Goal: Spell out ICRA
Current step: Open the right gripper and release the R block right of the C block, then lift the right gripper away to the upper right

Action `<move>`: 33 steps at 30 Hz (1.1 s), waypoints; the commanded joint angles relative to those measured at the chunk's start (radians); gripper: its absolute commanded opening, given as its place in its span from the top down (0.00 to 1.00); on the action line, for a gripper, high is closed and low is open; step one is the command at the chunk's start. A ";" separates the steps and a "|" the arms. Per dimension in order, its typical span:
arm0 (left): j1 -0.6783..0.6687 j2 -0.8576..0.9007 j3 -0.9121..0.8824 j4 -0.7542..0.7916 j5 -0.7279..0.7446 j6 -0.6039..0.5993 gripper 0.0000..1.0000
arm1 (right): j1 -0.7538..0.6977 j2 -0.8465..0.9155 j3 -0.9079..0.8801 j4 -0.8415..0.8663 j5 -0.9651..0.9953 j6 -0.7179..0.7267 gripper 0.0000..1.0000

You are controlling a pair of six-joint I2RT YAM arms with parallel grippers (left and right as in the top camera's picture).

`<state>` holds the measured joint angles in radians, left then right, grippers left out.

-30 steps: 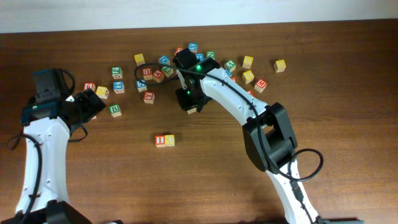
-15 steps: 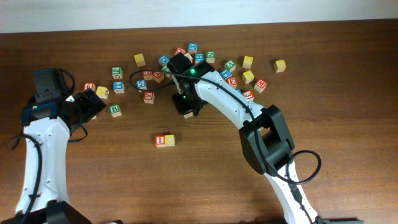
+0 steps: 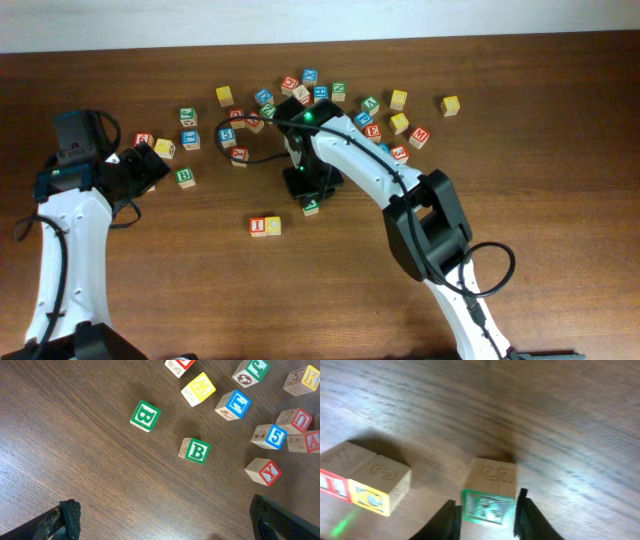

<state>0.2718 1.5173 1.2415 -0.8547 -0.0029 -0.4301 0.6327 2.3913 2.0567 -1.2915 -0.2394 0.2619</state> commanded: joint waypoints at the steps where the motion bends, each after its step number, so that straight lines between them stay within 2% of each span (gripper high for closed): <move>1: 0.006 0.003 0.003 0.001 0.007 -0.002 0.01 | 0.024 0.008 -0.012 0.001 -0.023 0.010 0.41; 2: 0.006 0.003 0.003 0.001 0.007 -0.002 0.01 | 0.023 0.008 -0.012 0.000 -0.019 0.010 0.32; 8: 0.006 0.003 0.003 0.001 0.007 -0.003 0.01 | -0.008 -0.010 0.023 -0.005 -0.015 0.010 0.30; 14: 0.006 0.003 0.003 0.001 0.007 -0.003 0.01 | -0.092 -0.101 0.280 -0.152 0.050 0.009 0.27; 16: 0.006 0.003 0.003 0.001 0.007 -0.002 0.01 | -0.133 -0.128 0.362 -0.250 0.111 0.009 0.21; 17: 0.006 0.003 0.003 0.001 0.007 -0.002 0.01 | -0.152 -0.139 0.381 -0.288 0.134 0.009 0.14; 24: 0.006 0.003 0.003 0.001 0.007 -0.003 0.01 | -0.297 -0.158 0.364 -0.407 0.194 0.010 0.02; 33: 0.006 0.003 0.003 0.001 0.007 -0.003 0.01 | -0.351 -0.158 0.277 -0.390 0.153 0.009 0.02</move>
<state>0.2718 1.5173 1.2415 -0.8547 -0.0029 -0.4305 0.2726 2.2284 2.3657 -1.6913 -0.0708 0.2661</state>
